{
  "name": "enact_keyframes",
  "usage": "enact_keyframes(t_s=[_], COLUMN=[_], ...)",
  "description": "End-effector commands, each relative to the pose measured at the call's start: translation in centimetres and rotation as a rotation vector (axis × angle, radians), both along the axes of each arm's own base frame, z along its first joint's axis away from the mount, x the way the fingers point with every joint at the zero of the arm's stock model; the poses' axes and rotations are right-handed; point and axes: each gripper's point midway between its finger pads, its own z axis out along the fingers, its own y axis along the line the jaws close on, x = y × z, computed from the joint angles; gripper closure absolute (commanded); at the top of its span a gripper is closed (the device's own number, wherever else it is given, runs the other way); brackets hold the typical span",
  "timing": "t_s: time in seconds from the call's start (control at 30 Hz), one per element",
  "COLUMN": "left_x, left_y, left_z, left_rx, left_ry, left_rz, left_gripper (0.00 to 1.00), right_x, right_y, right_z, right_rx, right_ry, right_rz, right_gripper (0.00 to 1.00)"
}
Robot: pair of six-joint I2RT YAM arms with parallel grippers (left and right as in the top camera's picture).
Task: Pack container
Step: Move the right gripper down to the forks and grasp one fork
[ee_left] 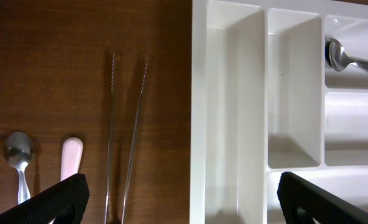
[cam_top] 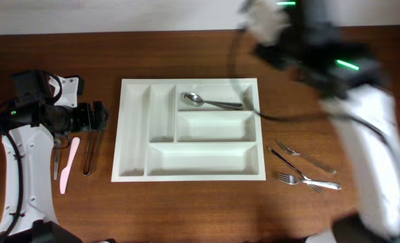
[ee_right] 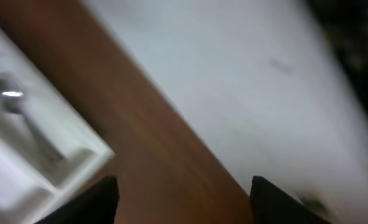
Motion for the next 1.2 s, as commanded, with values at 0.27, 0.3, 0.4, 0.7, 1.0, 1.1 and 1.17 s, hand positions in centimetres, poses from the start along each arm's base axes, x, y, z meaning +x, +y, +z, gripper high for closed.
enact_keyframes(t_s=[0.27,0.3,0.4,0.7,1.0,1.1,1.17], left_x=[0.3,0.3,0.3,0.3,0.3,0.3,0.3], left_y=[0.0,0.0,0.0,0.0,0.0,0.0,0.0], left_z=[0.8,0.8,0.8,0.8,0.8,0.8,0.8], left_rx=[-0.002,-0.002,-0.002,-0.002,-0.002,-0.002,-0.002], left_ry=[-0.026,-0.026,-0.026,-0.026,-0.026,-0.026,-0.026], left_rz=[-0.016,-0.016,-0.016,-0.016,-0.016,-0.016,-0.016], left_gripper=[0.01,0.01,0.01,0.01,0.01,0.01,0.01], right_x=[-4.4,-4.6,-5.4,-10.7,-12.6,-13.4,-13.5], right_y=[-14.1,-14.7,-15.7,-16.4,-14.5,-13.9,-13.7], right_z=[-13.6,-15.5,-21.6,-31.2,-34.2,-35.5,-36.0], right_rx=[0.336,0.336,0.313,-0.003,0.029,0.039,0.036], right_ry=[0.465,0.498,0.598,0.855,0.968,1.016,1.032], right_rz=[-0.513,-0.534,-0.552,-0.374,-0.236,-0.217,-0.211], right_gripper=[0.22,0.22,0.22,0.34,0.37,0.4,0.4])
